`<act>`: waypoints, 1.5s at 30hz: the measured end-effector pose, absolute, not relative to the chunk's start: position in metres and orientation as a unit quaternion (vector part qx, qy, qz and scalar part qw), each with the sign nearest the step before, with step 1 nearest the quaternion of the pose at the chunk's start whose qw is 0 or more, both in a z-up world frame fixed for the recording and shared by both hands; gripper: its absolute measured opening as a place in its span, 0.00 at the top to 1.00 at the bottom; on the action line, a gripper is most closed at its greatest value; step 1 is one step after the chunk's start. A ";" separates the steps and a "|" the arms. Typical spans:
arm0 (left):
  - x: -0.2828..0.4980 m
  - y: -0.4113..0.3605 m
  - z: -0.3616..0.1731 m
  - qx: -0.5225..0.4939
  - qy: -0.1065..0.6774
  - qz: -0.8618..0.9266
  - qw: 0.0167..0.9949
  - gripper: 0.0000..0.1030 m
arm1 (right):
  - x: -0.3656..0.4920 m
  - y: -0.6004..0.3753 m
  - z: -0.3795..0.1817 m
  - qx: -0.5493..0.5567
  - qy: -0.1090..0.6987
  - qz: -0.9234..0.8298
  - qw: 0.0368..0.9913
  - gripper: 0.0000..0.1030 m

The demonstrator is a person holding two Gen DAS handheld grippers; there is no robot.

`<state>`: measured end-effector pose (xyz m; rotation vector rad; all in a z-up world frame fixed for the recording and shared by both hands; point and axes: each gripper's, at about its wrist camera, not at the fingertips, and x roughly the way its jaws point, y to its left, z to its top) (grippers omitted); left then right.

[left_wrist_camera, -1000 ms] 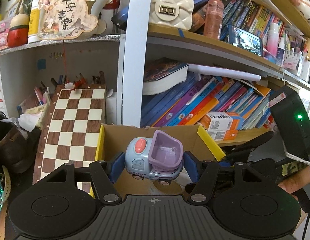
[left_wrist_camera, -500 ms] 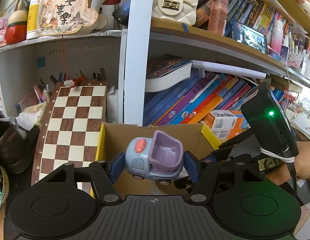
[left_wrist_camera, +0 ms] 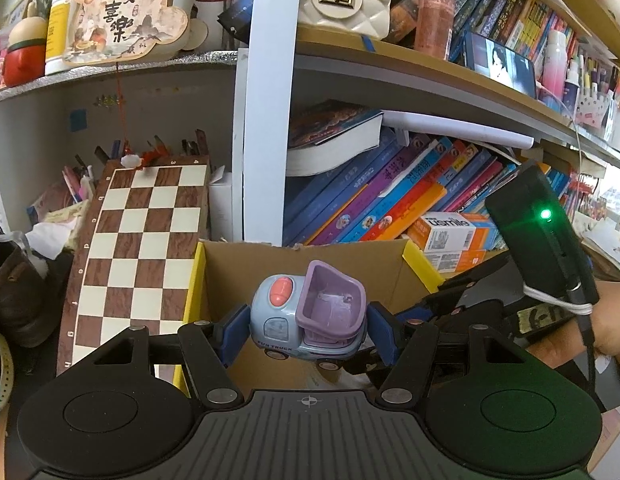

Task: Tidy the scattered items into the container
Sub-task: 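Lower the charger into the box and open the right tool while the left tool holds the truck, then lower the toy truck into the box and open the left tool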

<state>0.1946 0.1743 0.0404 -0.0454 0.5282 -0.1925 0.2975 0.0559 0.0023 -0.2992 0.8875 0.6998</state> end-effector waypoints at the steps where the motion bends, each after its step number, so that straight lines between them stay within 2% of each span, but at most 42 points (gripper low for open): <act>1: 0.195 0.174 0.040 -0.022 0.261 -0.095 0.960 0.39 | 0.296 0.054 0.004 -0.141 0.416 0.329 0.836 0.46; 7: 0.197 0.173 0.041 -0.019 0.261 -0.096 0.960 0.39 | 0.284 0.046 0.012 -0.141 0.396 0.323 0.848 0.42; 18: 0.216 0.174 0.032 -0.026 0.283 -0.092 0.955 0.39 | 0.264 0.031 0.027 -0.141 0.362 0.310 0.868 0.42; 31: 0.249 0.163 0.021 0.014 0.337 -0.095 0.937 0.39 | 0.253 0.028 0.022 -0.150 0.354 0.299 0.874 0.42; 45: 0.259 0.162 0.003 0.006 0.384 -0.094 0.918 0.39 | 0.246 0.022 0.017 -0.151 0.352 0.291 0.877 0.42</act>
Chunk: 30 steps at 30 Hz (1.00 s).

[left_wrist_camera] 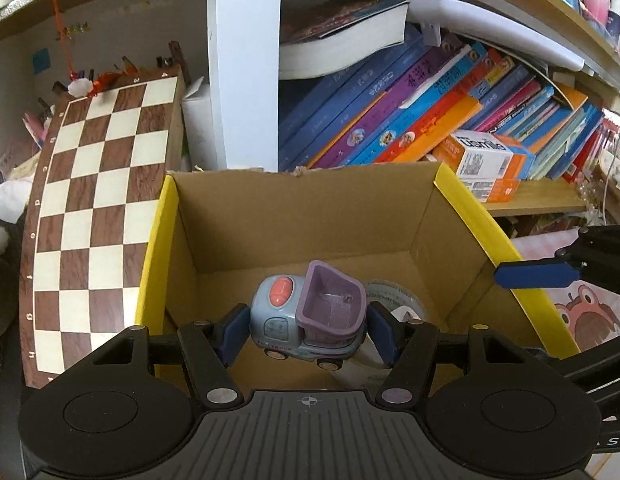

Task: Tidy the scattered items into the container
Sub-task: 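Lower the toy truck into the box and open the left tool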

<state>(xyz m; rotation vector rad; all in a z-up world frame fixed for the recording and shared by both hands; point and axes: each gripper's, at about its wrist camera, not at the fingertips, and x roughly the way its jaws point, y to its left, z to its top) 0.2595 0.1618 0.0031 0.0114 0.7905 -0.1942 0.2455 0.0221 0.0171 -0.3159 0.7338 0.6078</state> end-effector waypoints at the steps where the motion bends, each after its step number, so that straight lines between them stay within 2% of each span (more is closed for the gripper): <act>1: 0.260 0.162 0.002 0.006 0.387 -0.094 0.917 0.39 | 0.245 0.022 0.017 -0.151 0.352 0.291 0.877 0.42; 24: 0.261 0.158 -0.001 0.028 0.379 -0.105 0.919 0.37 | 0.240 0.017 0.019 -0.144 0.356 0.286 0.878 0.42; 30: 0.259 0.154 0.004 0.036 0.368 -0.107 0.923 0.31 | 0.239 0.016 0.019 -0.141 0.358 0.286 0.878 0.42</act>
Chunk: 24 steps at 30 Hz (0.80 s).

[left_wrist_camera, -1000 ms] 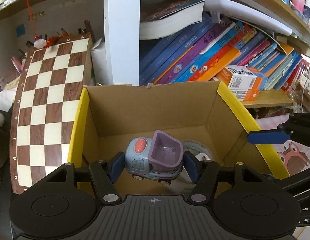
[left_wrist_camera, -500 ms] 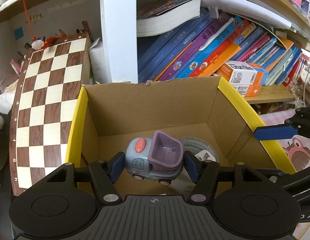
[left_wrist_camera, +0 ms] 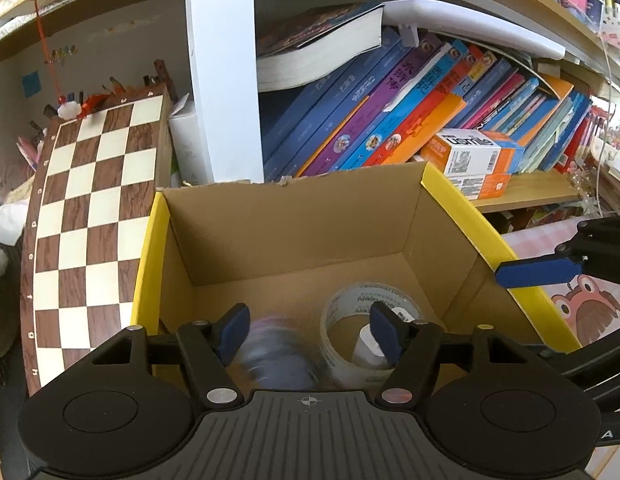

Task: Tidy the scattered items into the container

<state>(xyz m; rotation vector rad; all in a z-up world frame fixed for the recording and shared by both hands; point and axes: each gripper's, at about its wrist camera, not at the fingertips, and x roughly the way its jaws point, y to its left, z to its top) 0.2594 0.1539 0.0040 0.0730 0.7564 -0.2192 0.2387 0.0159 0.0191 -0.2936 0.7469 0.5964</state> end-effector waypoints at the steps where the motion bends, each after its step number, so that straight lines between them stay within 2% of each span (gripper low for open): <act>1: 0.259 0.153 0.005 0.038 0.367 -0.106 0.924 0.31 | 0.238 0.016 0.020 -0.140 0.358 0.286 0.878 0.42; 24: 0.211 0.153 0.048 0.034 0.314 -0.098 0.944 0.31 | 0.209 -0.001 0.051 -0.122 0.332 0.271 0.895 0.41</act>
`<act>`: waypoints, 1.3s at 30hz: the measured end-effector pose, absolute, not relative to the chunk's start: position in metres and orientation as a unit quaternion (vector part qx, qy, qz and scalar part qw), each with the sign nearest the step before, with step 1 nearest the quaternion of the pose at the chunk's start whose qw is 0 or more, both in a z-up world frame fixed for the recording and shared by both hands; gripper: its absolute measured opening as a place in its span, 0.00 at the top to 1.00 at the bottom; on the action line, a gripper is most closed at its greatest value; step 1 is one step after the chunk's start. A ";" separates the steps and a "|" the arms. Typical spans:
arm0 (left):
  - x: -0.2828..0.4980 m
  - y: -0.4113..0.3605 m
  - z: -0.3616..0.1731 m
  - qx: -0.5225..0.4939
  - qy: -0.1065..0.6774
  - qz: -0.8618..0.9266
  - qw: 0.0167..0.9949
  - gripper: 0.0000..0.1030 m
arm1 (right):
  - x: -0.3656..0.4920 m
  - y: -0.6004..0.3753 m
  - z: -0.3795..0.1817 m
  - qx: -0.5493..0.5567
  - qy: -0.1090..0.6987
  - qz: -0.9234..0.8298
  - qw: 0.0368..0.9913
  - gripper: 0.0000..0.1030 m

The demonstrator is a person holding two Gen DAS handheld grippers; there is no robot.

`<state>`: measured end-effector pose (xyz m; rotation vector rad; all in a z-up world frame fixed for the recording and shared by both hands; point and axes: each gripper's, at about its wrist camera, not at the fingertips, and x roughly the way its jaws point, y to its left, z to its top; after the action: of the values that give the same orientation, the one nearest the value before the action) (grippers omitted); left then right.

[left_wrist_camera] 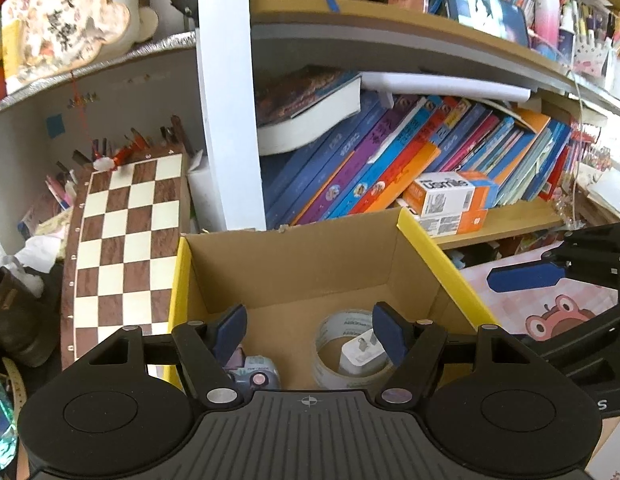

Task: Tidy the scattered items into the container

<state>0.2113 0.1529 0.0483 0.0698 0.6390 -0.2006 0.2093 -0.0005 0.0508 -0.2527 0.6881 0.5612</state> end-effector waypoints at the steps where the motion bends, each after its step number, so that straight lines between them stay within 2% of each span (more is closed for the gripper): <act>1: 0.208 0.153 0.050 0.033 0.312 -0.098 0.945 0.30 | 0.207 -0.002 0.052 -0.120 0.331 0.269 0.896 0.40; 15: 0.145 0.145 0.060 -0.013 0.295 -0.082 0.952 0.30 | 0.162 -0.027 0.061 -0.100 0.323 0.249 0.907 0.38; 39: 0.073 0.115 0.037 -0.003 0.312 -0.056 0.948 0.29 | 0.087 -0.076 0.022 -0.061 0.354 0.168 0.918 0.30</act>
<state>0.0729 0.1146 0.0366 -0.0063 0.6346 -0.1140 0.0868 -0.0760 0.0219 -0.1260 0.7273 0.3448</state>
